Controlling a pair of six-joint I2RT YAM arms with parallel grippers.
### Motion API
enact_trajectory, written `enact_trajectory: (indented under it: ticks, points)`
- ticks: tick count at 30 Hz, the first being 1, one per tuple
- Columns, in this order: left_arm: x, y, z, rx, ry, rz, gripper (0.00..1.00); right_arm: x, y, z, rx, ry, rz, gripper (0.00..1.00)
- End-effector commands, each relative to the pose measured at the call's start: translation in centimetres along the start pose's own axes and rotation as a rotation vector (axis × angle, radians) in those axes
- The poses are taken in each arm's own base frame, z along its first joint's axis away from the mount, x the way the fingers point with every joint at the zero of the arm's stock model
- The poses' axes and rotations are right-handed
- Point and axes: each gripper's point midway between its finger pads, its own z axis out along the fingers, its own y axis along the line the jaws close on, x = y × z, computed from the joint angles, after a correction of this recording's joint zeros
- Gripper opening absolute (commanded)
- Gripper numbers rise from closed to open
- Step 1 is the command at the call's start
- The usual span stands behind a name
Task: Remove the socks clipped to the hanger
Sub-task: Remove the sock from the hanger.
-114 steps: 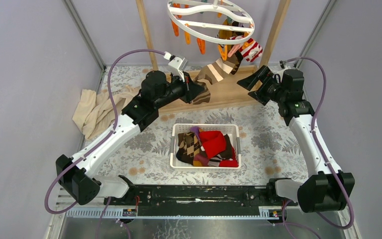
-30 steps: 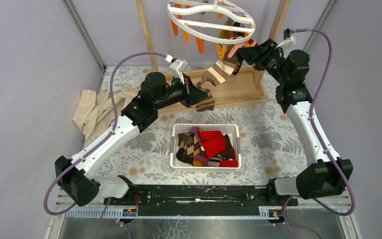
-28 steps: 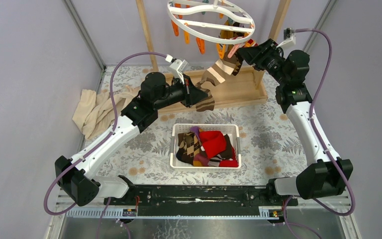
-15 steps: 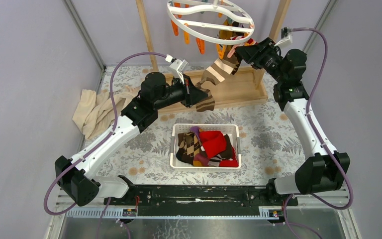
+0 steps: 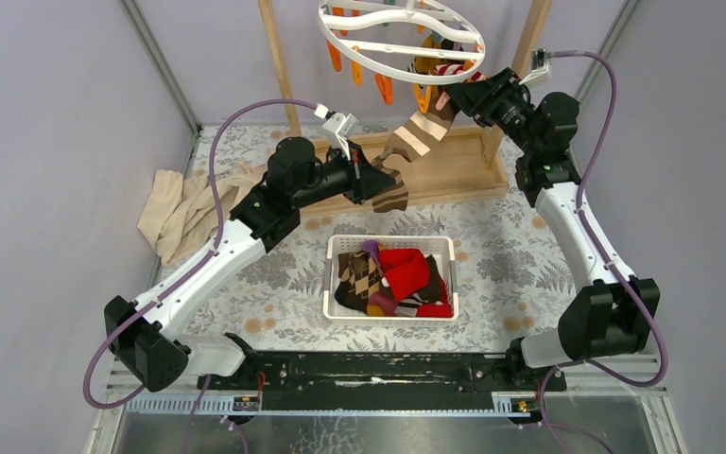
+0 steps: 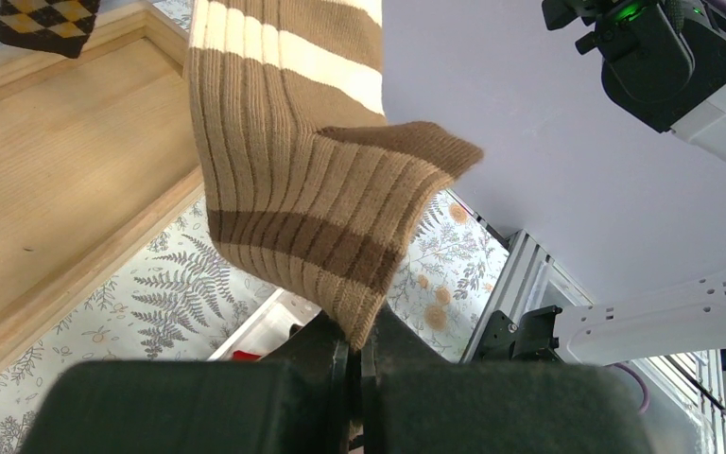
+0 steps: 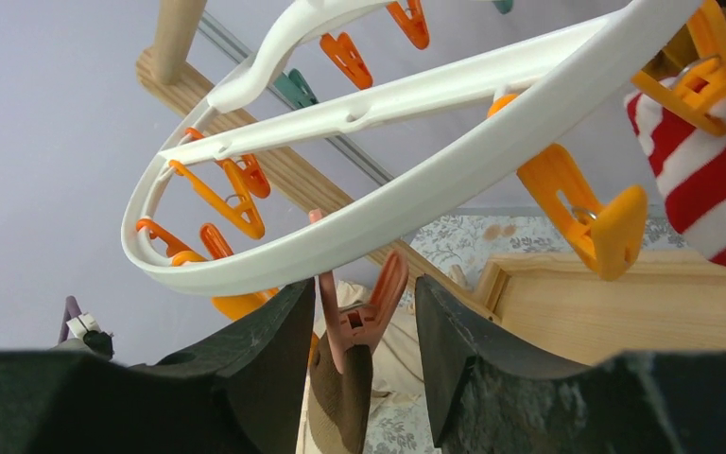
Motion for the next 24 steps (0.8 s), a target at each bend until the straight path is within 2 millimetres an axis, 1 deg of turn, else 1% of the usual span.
enact_trajectory:
  ticks: [1, 4, 9, 12, 15, 16, 18, 19, 20, 22, 24]
  points:
    - [-1.65, -1.01, -0.36, 0.033, -0.04, 0.022, 0.02, -2.1, 3.75, 0.37, -0.125, -0.057, -0.049, 0.5]
    - [-1.77, -1.17, -0.43, 0.038, -0.041, 0.025, 0.02, -2.12, 3.81, 0.48, -0.131, -0.061, -0.047, 0.49]
    - [-1.85, -1.21, -0.44, 0.038, -0.04, 0.026, 0.02, -2.34, 4.0, 0.64, -0.138, -0.071, -0.046, 0.42]
    - [-1.9, -1.25, -0.46, 0.038, -0.04, 0.028, 0.02, -2.48, 4.14, 0.73, -0.139, -0.074, -0.05, 0.32]
    - [-1.78, -1.16, -0.41, 0.037, -0.036, 0.026, 0.02, -2.44, 4.13, 0.89, -0.133, -0.071, -0.053, 0.13]
    - [-1.84, -1.17, -0.41, 0.036, -0.038, 0.027, 0.02, -2.41, 4.07, 0.94, -0.13, -0.068, -0.055, 0.09]
    - [-1.84, -1.22, -0.46, 0.037, -0.037, 0.026, 0.02, -2.31, 4.13, 1.02, -0.129, -0.063, -0.059, 0.07]
    - [-1.82, -1.21, -0.47, 0.037, -0.037, 0.026, 0.02, -2.28, 4.14, 1.02, -0.129, -0.061, -0.062, 0.08]
    - [-1.78, -1.26, -0.47, 0.04, -0.035, 0.024, 0.02, -2.24, 4.14, 1.04, -0.128, -0.06, -0.063, 0.12]
    - [-1.76, -1.46, -0.5, 0.048, -0.032, 0.017, 0.02, -2.01, 3.99, 1.11, -0.126, -0.049, -0.062, 0.37]
    - [-1.67, -1.95, -0.61, 0.067, -0.023, 0.004, 0.02, -1.72, 3.86, 1.08, -0.126, -0.038, -0.058, 0.52]
